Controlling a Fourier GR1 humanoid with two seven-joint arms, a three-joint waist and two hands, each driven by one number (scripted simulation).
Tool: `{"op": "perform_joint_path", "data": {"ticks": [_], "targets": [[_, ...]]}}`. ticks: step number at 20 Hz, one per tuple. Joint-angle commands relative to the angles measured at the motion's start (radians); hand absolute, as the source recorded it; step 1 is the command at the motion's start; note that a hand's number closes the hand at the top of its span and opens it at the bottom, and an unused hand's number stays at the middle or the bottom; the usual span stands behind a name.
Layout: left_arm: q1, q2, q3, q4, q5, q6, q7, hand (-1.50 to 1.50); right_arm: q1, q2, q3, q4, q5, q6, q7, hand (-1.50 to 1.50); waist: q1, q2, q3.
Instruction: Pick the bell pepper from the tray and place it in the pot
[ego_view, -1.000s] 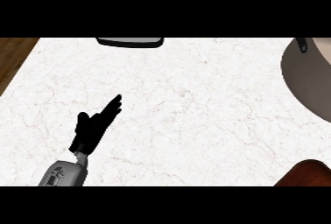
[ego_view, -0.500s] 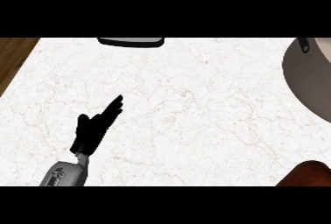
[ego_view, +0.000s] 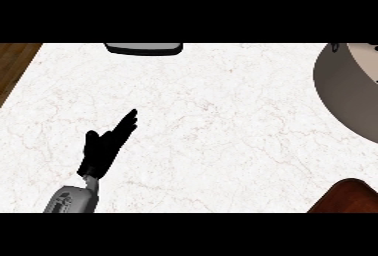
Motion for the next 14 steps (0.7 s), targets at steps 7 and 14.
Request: {"op": "perform_joint_path", "data": {"ticks": [7,14], "targets": [[0.021,0.01,0.021,0.0,0.014,-0.007,0.004,0.0,-0.007,-0.128,-0.322,0.015,-0.306,-0.104,-0.028,-1.5,-0.011,0.003,-0.001],[0.025,-0.022,-0.01,-0.002,-0.017,0.013,-0.008,0.0,0.094,-0.222,-0.435,0.025,-0.415,-0.011,-0.112,-1.5,-0.01,0.006,0.001]]}}
